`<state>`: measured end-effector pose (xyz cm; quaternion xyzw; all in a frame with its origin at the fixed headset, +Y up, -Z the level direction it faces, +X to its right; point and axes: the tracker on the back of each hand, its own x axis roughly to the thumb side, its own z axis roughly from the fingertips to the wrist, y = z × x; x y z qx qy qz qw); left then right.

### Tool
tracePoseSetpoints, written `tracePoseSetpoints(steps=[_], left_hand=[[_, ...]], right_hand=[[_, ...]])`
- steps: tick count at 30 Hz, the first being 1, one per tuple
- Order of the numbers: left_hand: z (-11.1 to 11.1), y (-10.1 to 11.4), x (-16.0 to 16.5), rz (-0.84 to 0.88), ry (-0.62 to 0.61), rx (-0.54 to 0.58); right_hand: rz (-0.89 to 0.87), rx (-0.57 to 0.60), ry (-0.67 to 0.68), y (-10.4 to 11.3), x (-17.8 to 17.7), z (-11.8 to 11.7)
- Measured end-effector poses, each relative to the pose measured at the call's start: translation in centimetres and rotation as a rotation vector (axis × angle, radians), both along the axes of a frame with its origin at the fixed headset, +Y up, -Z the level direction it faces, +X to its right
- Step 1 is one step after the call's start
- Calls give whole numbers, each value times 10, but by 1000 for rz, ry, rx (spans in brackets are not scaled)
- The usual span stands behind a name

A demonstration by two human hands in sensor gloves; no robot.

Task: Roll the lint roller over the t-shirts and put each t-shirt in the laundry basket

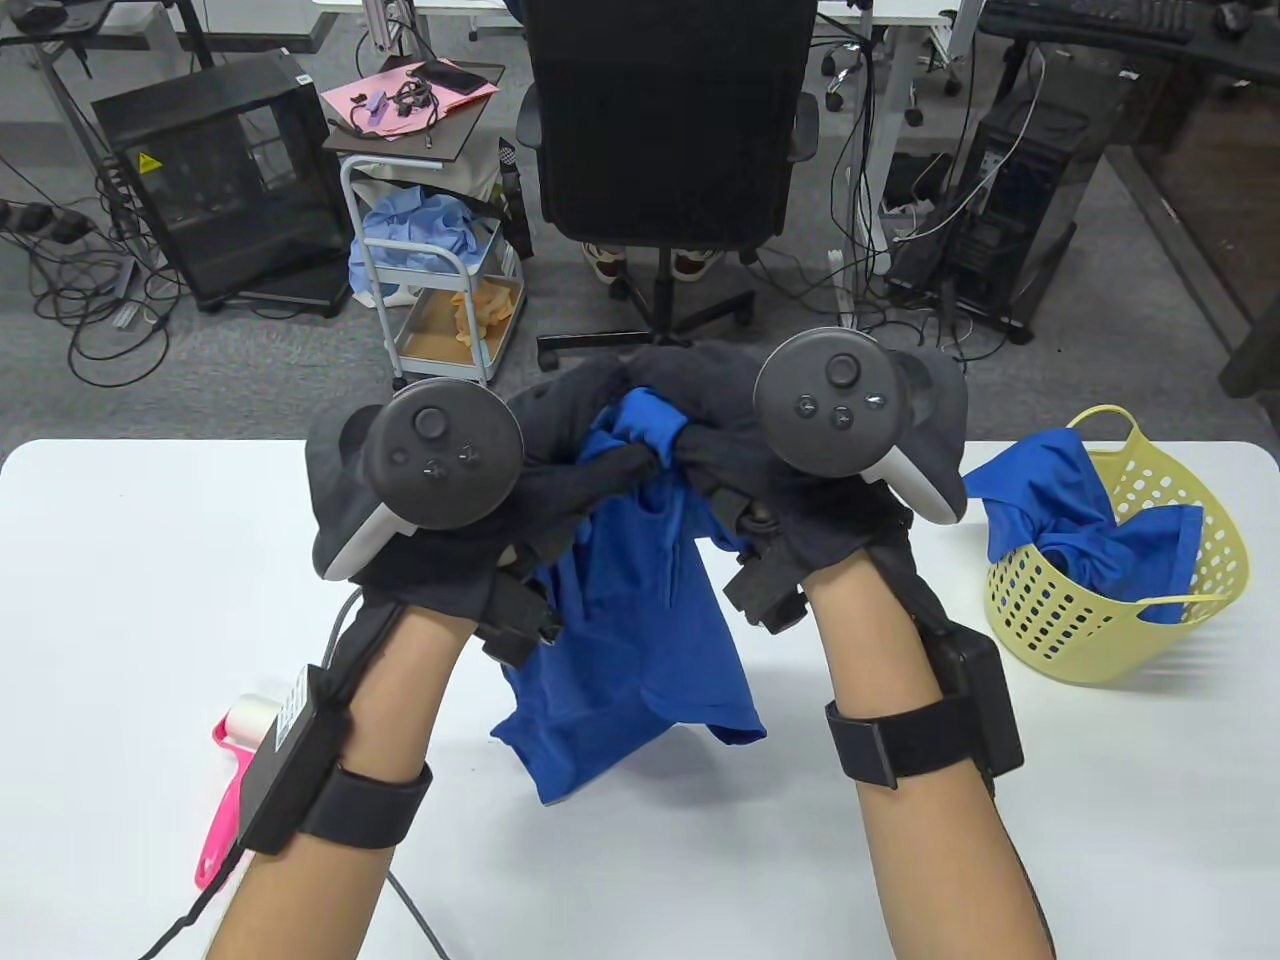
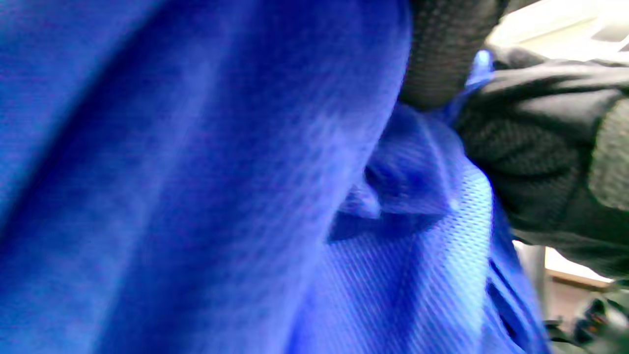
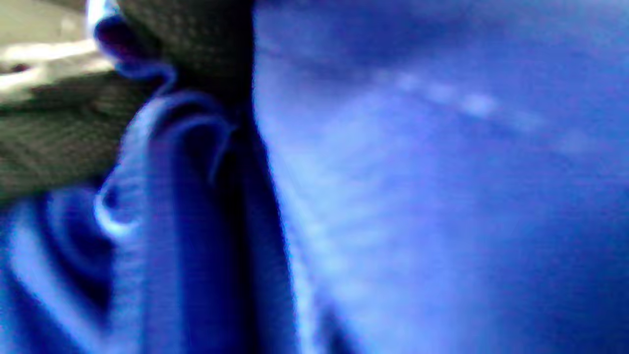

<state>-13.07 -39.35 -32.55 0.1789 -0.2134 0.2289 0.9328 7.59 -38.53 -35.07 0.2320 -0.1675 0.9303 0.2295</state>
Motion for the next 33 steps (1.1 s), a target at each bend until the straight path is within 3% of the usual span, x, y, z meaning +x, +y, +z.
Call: tracePoseSetpoints(steps=[3, 7, 9, 11, 13, 15, 20, 24, 28, 33], left_hand=[[5, 5, 0, -71, 35, 88], [7, 12, -10, 190, 18, 83], [7, 17, -13, 197, 6, 48], [9, 22, -19, 258, 47, 107], [6, 26, -26, 344, 31, 90], [5, 31, -31, 464, 4, 96], [14, 44, -38, 649, -188, 114], [23, 56, -51, 748, -298, 115], [26, 61, -72, 753, -264, 98], [18, 47, -106, 708, -150, 42]], right_hand=[[-51, -10, 26, -7, 2, 0], [-27, 21, -55, -19, 5, -3], [-17, 2, -78, -27, 7, -4], [-130, 10, -45, -31, 11, -4], [-310, -106, 75, -34, 13, -7], [-358, -223, 180, -38, 8, -9], [-121, -187, 110, -53, -15, -12], [-33, -251, 109, -75, -29, -25], [-89, -293, 151, -98, -34, -37], [-225, -320, 125, -94, -9, -48]])
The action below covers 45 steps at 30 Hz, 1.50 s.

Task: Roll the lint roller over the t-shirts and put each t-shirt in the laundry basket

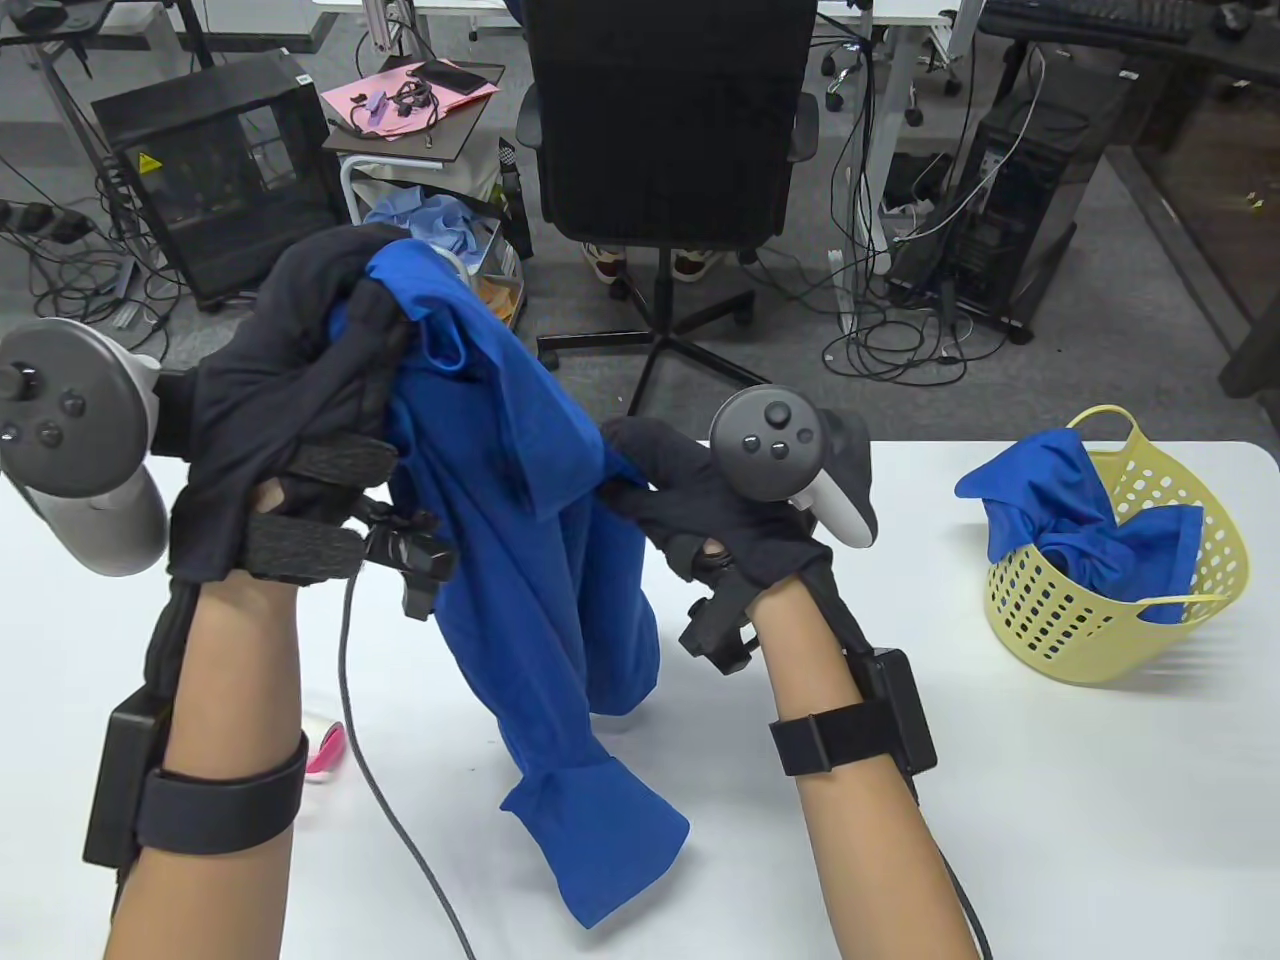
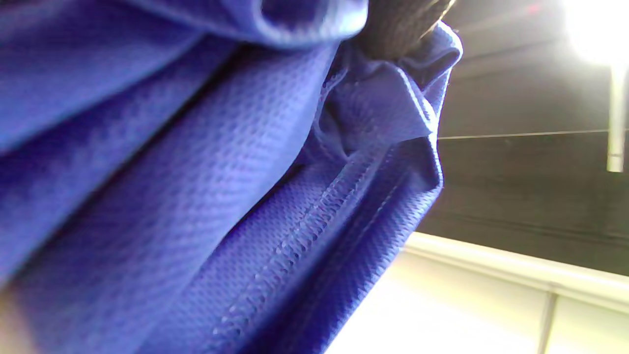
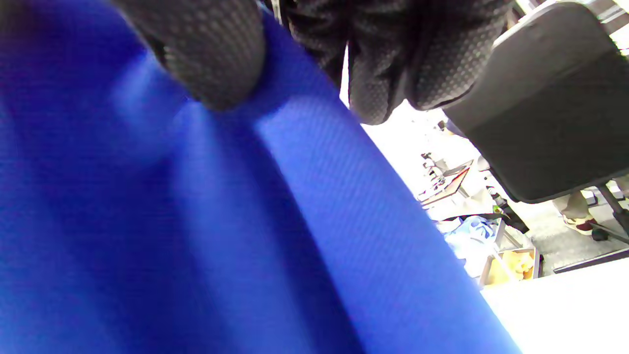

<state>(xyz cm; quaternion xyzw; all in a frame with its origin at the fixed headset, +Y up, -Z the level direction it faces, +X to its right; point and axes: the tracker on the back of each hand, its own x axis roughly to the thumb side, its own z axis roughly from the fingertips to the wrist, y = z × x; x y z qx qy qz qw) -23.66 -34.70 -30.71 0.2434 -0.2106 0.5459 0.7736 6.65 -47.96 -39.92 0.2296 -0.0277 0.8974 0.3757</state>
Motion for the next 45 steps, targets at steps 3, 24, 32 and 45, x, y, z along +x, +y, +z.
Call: tracePoseSetpoints(steps=[3, 24, 32, 45], left_hand=[[-7, -10, -10, -32, 39, -64], [-66, -138, 93, -479, -90, -421], [-62, -121, 111, -605, -6, -320], [-46, -67, 81, -434, 106, -73]], right_hand=[[-46, 24, -44, 8, 10, 1], [-73, 296, -125, 42, 16, 33], [-64, 347, -136, 48, 38, 37], [-178, 148, 42, 21, 46, 33]])
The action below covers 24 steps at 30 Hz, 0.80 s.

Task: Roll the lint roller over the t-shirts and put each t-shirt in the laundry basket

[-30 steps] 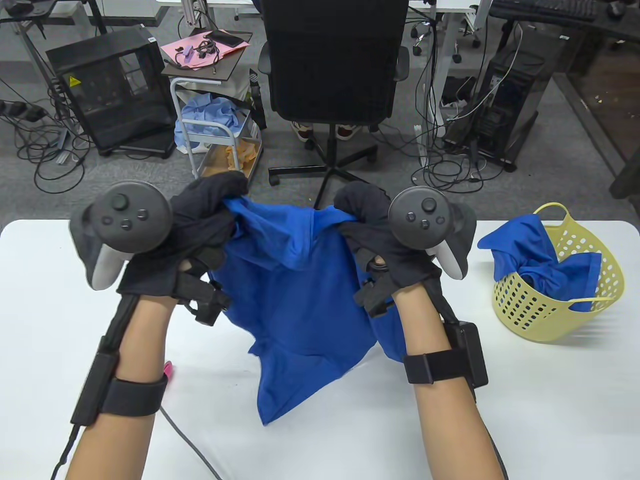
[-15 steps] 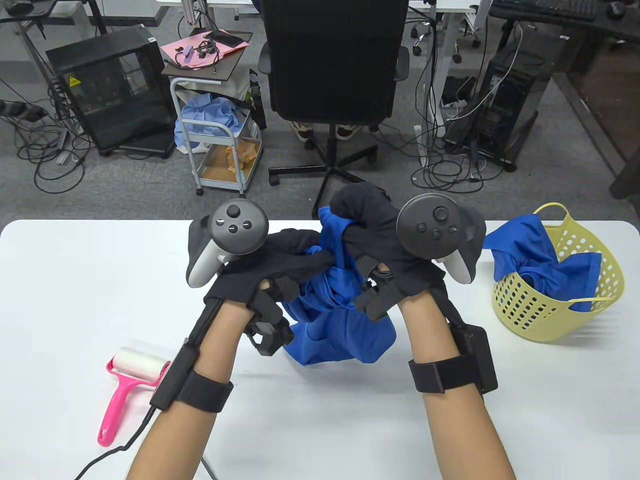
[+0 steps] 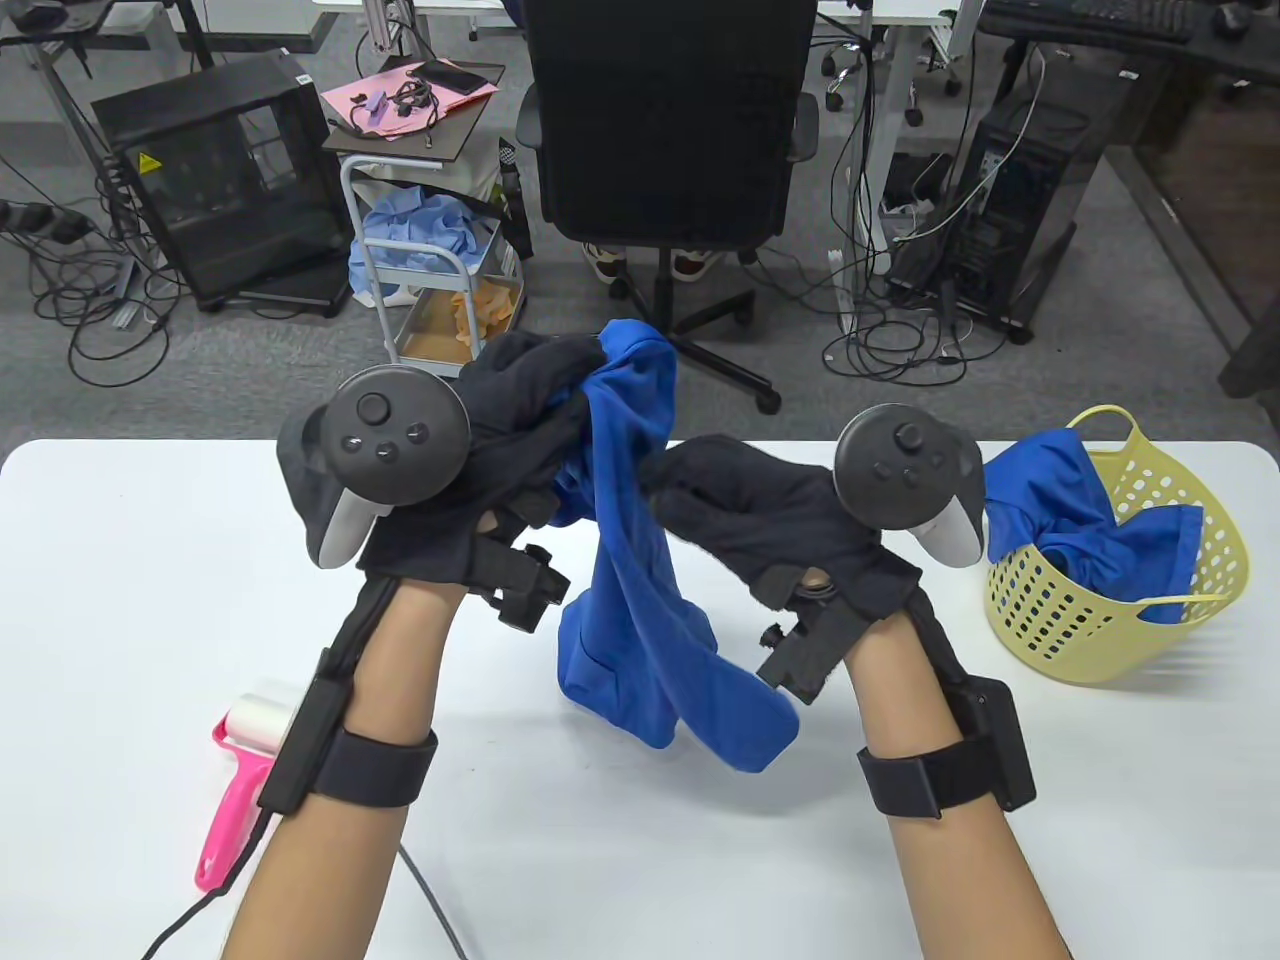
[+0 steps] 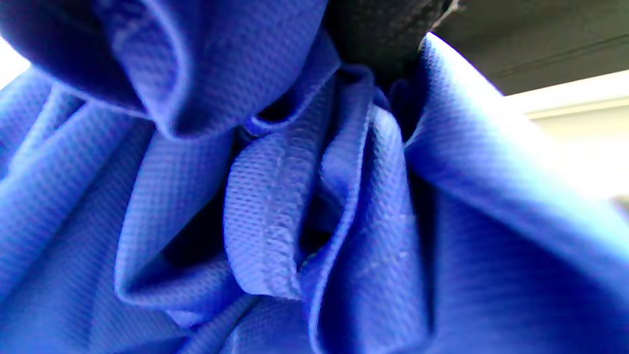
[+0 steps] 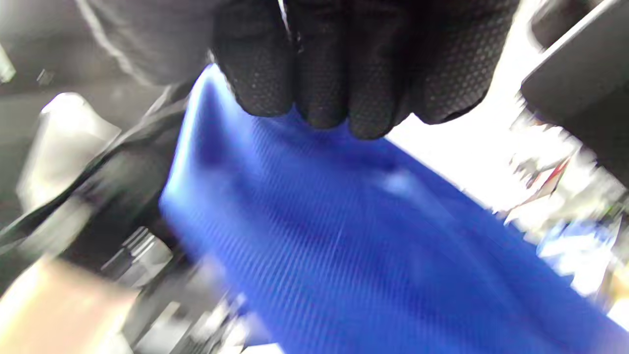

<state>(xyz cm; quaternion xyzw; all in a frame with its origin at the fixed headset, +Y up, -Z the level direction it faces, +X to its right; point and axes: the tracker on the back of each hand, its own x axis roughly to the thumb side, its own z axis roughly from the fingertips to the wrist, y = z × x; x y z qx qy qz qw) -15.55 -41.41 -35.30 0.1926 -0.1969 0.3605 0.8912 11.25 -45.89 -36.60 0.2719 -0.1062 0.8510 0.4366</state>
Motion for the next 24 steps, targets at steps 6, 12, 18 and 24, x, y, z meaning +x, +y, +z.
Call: tracePoseSetpoints(steps=[6, 12, 18, 24], left_hand=[[5, 6, -1, 62, -47, 34], [11, 8, -7, 8, -1, 44], [10, -7, -32, -165, 135, -8], [7, -28, -23, -420, 169, -68]], right_hand=[[323, -112, -108, -18, -18, -11], [-5, -167, -9, -34, -32, -20], [41, -55, -224, -9, -5, -17], [-28, -14, -227, 12, 0, -8]])
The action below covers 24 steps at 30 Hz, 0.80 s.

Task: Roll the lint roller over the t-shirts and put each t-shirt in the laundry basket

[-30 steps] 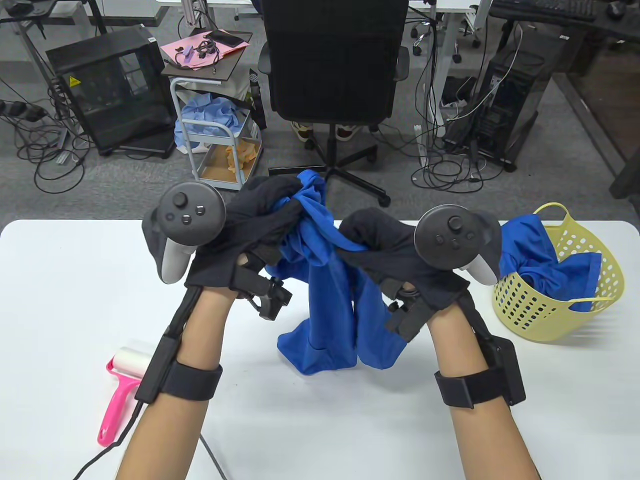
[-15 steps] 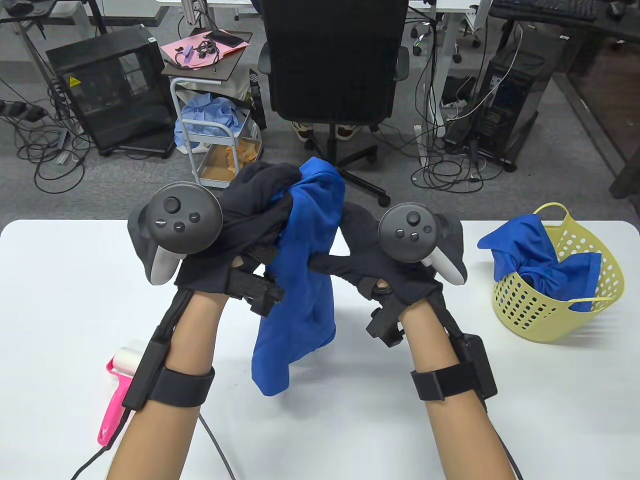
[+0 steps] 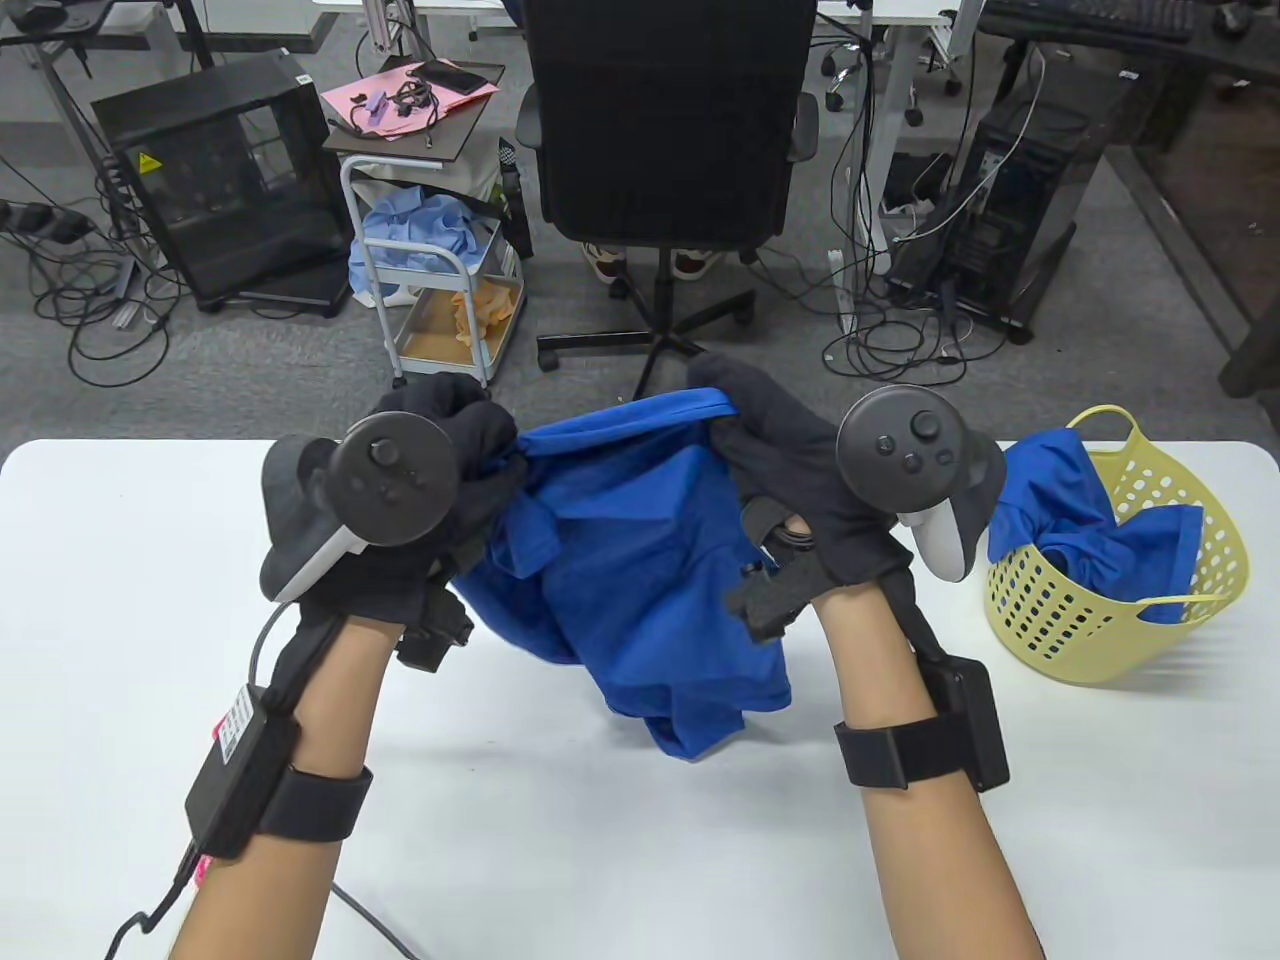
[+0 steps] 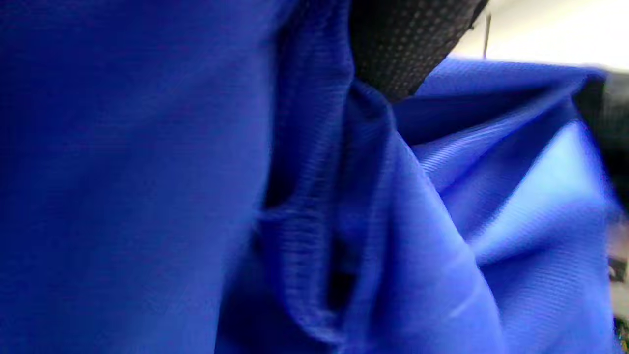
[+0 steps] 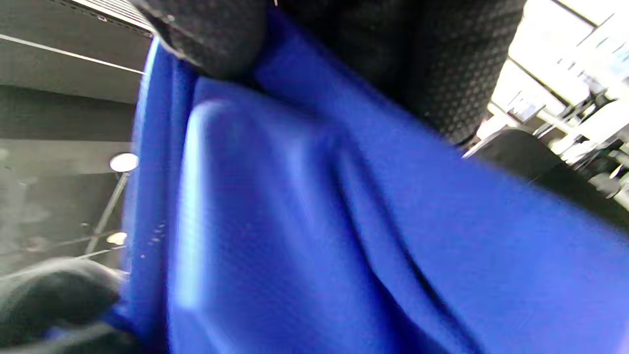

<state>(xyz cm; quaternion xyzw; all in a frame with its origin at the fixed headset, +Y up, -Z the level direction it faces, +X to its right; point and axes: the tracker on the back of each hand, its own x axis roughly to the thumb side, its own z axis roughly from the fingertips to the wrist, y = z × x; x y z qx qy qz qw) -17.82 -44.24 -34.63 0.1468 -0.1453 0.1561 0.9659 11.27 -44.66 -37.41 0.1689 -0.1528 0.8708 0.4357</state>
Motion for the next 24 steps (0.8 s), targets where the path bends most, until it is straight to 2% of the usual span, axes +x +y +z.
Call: tracePoseSetpoints(steps=[2, 4, 7, 8, 9, 11, 12, 15, 17, 18, 21, 24], left_hand=[[-1, -3, 6, 61, -54, -9], [-1, -6, 13, 105, -82, 24], [0, -10, 19, 62, -88, -25], [1, -10, 18, 50, -57, 2], [2, -5, 12, 38, 37, 92], [1, 5, -2, 34, 163, 179], [0, 10, -14, 72, 193, 183], [-2, 17, -26, 296, 123, 106], [0, 23, -24, 222, 171, 198], [0, 25, -24, 171, 197, 207], [-2, 24, -31, 207, 198, 179], [-1, 18, -30, 230, 89, 101]], right_hand=[[26, 4, 7, 5, -5, 4], [80, 61, -15, 13, -8, 9], [100, 83, -27, 23, -7, 12], [124, 90, -30, 28, -3, 13], [182, 90, -16, 31, 0, 13], [267, 89, 25, 31, 6, 15], [316, 112, 36, 28, 9, 17], [308, 102, 168, 15, 8, 20], [345, 95, 230, 6, 3, 21], [390, 103, 239, 3, 2, 21], [535, 30, 222, -10, 3, 20], [660, 29, 144, -17, 5, 17]])
